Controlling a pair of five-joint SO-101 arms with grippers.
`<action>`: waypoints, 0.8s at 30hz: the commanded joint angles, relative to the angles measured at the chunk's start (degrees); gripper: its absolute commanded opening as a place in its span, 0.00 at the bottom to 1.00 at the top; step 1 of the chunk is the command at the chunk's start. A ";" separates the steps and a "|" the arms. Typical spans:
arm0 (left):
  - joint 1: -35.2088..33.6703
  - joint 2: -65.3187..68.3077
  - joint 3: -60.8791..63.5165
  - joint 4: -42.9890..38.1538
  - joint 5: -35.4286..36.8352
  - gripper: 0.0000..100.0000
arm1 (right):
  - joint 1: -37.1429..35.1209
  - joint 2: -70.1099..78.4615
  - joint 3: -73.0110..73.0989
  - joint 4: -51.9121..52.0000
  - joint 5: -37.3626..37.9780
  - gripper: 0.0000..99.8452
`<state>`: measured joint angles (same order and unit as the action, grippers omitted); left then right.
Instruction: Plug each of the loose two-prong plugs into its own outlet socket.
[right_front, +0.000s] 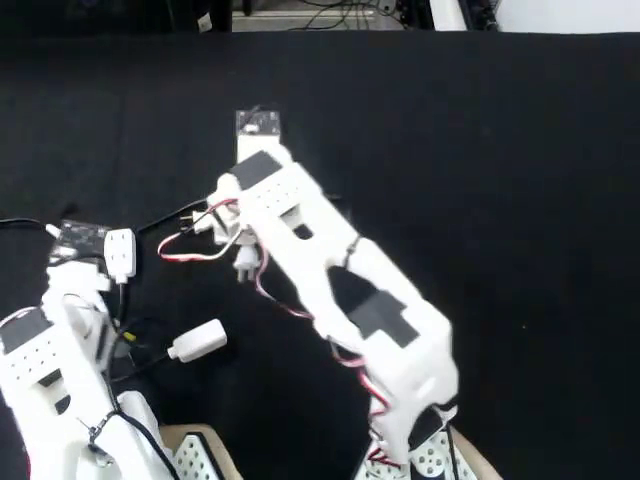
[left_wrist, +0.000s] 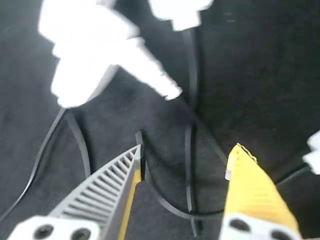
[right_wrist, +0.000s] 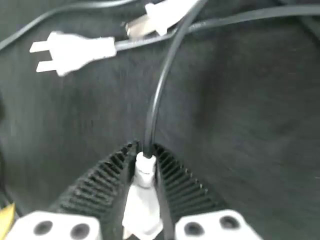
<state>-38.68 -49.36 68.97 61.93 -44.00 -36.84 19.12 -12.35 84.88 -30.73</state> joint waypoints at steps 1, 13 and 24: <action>6.11 -0.79 0.84 -1.14 0.70 0.27 | 2.46 -13.14 -3.56 9.85 7.47 0.01; 26.51 -2.46 0.66 -1.41 3.25 0.27 | 16.70 -52.97 15.69 16.09 27.08 0.01; 41.27 -32.18 7.60 -1.14 12.04 0.27 | 37.36 -66.68 52.00 5.45 48.79 0.01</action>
<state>-1.76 -73.89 75.74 61.41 -34.77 -4.57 -46.37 33.19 95.87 14.90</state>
